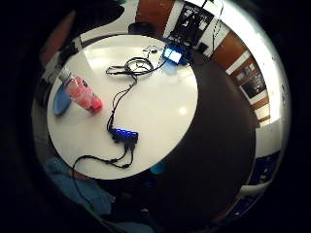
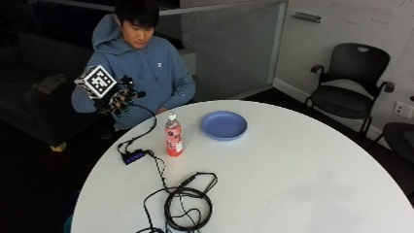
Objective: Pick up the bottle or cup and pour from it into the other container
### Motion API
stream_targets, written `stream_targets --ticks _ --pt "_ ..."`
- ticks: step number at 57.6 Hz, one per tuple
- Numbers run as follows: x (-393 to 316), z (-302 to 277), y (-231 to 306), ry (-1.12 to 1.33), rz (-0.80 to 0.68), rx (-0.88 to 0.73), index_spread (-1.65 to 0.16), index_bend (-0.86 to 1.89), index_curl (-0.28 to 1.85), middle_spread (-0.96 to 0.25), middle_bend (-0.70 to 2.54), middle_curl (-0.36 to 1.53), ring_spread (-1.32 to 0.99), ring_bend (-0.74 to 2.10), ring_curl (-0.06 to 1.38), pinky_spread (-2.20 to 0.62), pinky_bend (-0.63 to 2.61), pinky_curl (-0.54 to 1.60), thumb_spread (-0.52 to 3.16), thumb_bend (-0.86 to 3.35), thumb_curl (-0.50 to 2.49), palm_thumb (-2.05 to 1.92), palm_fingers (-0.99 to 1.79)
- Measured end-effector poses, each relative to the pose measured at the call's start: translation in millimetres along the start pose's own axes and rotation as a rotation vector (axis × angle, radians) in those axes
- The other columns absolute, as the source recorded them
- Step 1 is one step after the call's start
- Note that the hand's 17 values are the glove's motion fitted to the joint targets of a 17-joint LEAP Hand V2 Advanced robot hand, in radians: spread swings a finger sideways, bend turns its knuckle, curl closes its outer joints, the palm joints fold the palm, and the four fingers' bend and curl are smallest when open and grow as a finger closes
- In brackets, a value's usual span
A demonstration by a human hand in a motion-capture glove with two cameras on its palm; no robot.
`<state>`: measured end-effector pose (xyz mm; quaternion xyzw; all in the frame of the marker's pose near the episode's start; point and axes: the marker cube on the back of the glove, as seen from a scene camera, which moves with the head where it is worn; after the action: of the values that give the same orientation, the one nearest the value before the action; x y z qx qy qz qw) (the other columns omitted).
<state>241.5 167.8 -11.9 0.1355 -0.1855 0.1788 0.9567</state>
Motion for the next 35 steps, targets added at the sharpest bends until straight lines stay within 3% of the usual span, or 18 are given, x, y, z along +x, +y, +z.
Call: stream_targets --ticks 18,30,35 --pt "63 37 -13 -0.39 0.006 0.094 -0.36 0.13 0.21 0.01 0.19 0.31 0.07 0.49 0.3 0.19 0.72 0.28 0.93 -0.03 0.34 0.49 0.07" --pt "86 85 -24 -0.522 0.111 0.114 -0.36 0.13 0.21 0.04 0.19 0.31 0.09 0.5 0.3 0.22 0.75 0.29 0.91 -0.03 0.34 0.51 0.04" --pt "93 100 -36 -0.545 0.08 0.226 -0.36 0.13 0.21 0.04 0.19 0.31 0.1 0.5 0.3 0.23 0.76 0.29 0.9 -0.03 0.34 0.51 0.04"
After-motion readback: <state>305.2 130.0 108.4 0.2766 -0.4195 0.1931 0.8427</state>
